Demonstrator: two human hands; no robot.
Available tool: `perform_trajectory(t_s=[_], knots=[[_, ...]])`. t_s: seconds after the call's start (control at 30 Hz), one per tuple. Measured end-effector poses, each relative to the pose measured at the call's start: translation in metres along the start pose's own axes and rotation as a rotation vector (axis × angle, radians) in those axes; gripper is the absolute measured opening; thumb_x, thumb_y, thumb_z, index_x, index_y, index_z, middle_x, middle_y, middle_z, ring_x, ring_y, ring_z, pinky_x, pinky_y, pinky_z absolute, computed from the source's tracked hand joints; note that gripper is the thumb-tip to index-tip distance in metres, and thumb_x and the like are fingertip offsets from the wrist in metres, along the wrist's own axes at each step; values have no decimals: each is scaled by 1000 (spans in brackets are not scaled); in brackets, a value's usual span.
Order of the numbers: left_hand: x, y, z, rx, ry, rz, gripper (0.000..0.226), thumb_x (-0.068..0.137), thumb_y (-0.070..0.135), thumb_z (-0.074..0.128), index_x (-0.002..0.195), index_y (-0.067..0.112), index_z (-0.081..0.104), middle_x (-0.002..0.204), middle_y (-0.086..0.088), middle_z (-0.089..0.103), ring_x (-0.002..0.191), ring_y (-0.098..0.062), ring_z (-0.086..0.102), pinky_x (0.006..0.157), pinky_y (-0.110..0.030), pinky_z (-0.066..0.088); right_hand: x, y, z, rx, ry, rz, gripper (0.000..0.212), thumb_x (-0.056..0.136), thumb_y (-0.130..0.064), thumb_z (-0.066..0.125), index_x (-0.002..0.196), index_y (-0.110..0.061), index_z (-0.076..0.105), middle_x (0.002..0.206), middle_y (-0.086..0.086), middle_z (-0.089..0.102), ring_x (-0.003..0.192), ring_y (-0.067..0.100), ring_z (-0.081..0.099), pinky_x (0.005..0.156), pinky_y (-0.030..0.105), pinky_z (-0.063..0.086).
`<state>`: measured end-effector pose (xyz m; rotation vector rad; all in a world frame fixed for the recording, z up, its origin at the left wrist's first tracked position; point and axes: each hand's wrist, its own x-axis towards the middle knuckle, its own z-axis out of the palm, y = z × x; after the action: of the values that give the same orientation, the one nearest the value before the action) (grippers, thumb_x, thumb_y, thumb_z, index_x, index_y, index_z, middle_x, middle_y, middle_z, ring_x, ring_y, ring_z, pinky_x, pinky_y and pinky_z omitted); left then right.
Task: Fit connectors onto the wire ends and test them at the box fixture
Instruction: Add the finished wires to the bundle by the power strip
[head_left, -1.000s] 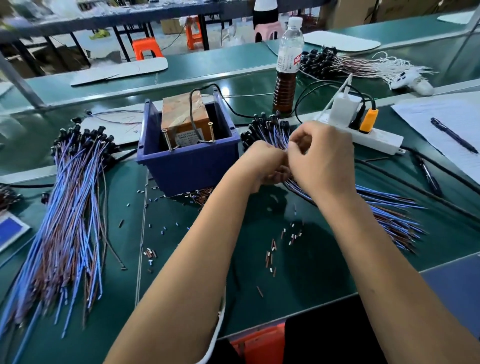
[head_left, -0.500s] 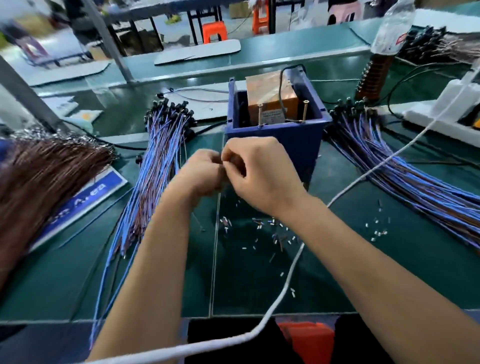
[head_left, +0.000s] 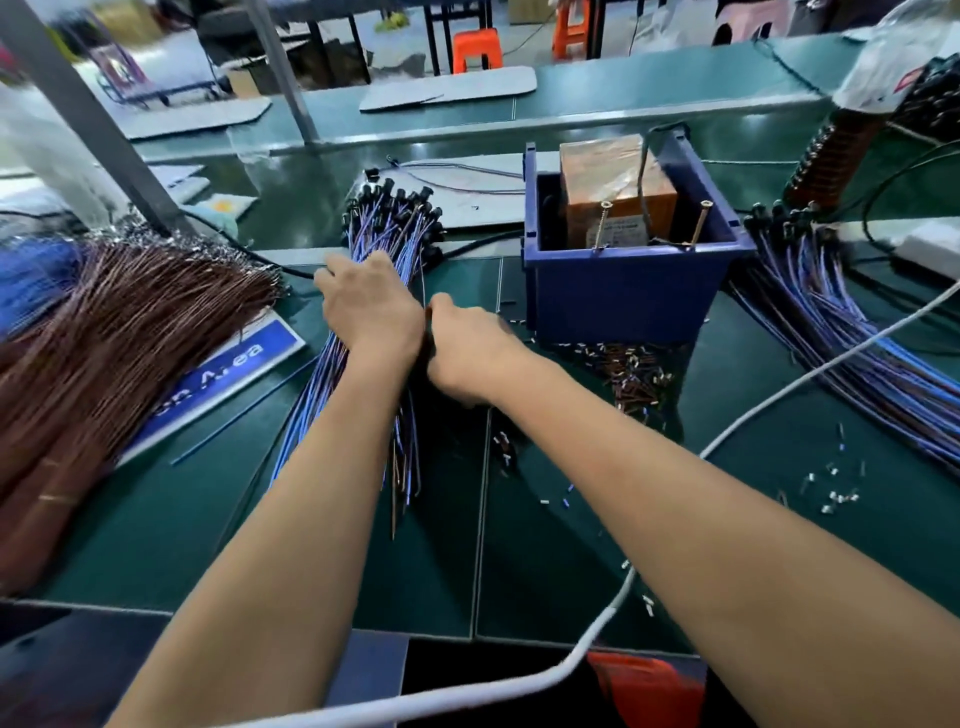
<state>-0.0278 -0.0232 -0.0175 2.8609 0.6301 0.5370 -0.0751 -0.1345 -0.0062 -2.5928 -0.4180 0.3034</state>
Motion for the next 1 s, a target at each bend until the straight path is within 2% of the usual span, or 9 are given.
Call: perform_trajectory(t_s=[0.17, 0.3, 0.37, 0.43, 0.57, 0.67, 0.73, 0.87, 1.0], knots=[[4, -2, -7, -161, 53, -21, 28, 88, 14, 57, 112, 9, 71, 117, -19, 67, 113, -40, 60, 96, -43, 49, 6, 7, -1, 111, -38, 69, 33, 101, -16, 52, 133, -14, 43, 102, 20, 70, 94, 34, 69, 67, 35, 56], [-4, 5, -21, -322, -2, -105, 31, 81, 19, 54, 102, 4, 72, 107, -22, 69, 104, -43, 62, 89, -41, 50, 8, 12, 1, 136, -33, 23, 23, 105, -23, 47, 126, -14, 42, 77, 14, 74, 56, 27, 68, 57, 29, 56], [-9, 5, -26, -426, -139, -128, 27, 76, 25, 51, 77, 3, 67, 79, -23, 63, 83, -46, 57, 71, -40, 48, 7, 14, -1, 250, -38, 31, 20, 105, -20, 40, 122, -11, 44, 74, 18, 74, 49, 29, 70, 49, 26, 52], [-14, 3, -30, -513, -244, -158, 22, 75, 25, 50, 59, 11, 50, 61, -14, 51, 67, -38, 42, 62, -39, 41, 7, 16, -2, 400, -39, 75, 24, 101, -12, 33, 118, -2, 48, 82, 28, 73, 60, 40, 74, 50, 32, 53], [-5, 10, -26, -423, -216, -159, 35, 83, 28, 51, 94, -1, 67, 99, -25, 68, 93, -42, 62, 72, -36, 40, 6, 14, 0, 564, -18, 149, 28, 102, -21, 35, 95, -2, 54, 76, 22, 70, 53, 38, 71, 44, 28, 46], [2, 21, -21, -364, -266, -129, 24, 87, 28, 53, 95, 7, 60, 105, -19, 66, 93, -36, 55, 78, -34, 38, 7, 12, 6, 464, 60, 176, 36, 103, -43, 49, 93, -10, 61, 68, 10, 73, 43, 23, 69, 42, 20, 44], [4, 25, -16, -310, -266, -97, 22, 85, 25, 55, 95, 6, 59, 108, -18, 67, 92, -36, 53, 78, -35, 40, 7, 13, 10, 409, 114, 193, 30, 99, -38, 60, 88, -12, 66, 64, 6, 70, 39, 18, 66, 39, 18, 41], [9, 31, -12, -212, -90, -26, 30, 83, 22, 60, 106, 4, 63, 116, -22, 67, 109, -42, 64, 84, -38, 49, 6, 17, 9, 445, 150, 221, 17, 93, -19, 61, 82, -8, 70, 68, 11, 74, 61, 25, 75, 69, 35, 63], [11, 39, -7, -106, -278, 36, 31, 83, 23, 70, 106, 5, 64, 117, -21, 68, 111, -41, 65, 81, -39, 50, -2, 19, 8, 431, 180, 180, 22, 91, -23, 60, 72, -14, 65, 62, 12, 71, 69, 29, 75, 75, 37, 63]])
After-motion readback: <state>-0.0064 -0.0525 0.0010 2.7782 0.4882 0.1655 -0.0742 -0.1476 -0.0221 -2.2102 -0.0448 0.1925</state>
